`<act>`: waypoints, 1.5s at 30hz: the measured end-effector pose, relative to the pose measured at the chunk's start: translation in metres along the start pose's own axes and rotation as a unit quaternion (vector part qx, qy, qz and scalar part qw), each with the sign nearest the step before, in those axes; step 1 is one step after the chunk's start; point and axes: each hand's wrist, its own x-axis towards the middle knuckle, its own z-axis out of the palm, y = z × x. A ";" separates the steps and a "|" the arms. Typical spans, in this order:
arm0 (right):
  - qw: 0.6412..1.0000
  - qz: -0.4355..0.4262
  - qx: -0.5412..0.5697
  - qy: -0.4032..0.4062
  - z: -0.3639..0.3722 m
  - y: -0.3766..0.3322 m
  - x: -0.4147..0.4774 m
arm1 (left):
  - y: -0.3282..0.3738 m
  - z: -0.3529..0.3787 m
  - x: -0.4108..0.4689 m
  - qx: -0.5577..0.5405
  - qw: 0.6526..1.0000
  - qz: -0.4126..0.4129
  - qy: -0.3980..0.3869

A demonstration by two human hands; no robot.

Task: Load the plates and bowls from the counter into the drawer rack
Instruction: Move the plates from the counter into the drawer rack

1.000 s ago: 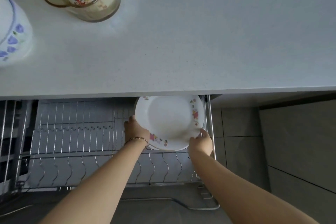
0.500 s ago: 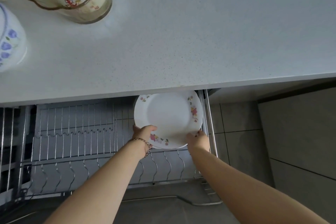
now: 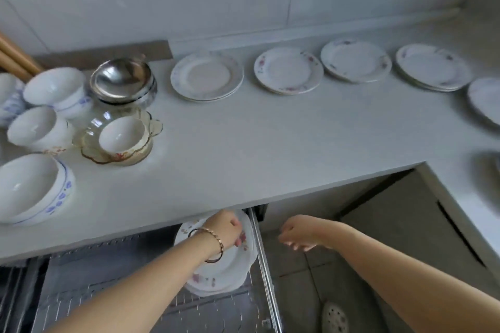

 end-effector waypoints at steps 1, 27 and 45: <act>1.000 -0.007 0.010 0.017 -0.024 0.009 -0.013 | 0.028 0.000 -0.001 -0.008 1.000 0.016 0.012; 0.939 -0.020 0.302 0.162 -0.339 0.067 0.000 | 0.302 -0.066 0.135 -0.264 0.946 -0.041 0.182; 0.881 0.104 0.381 0.260 -0.404 -0.045 0.195 | 0.262 -0.157 0.337 -0.310 0.922 -0.134 0.189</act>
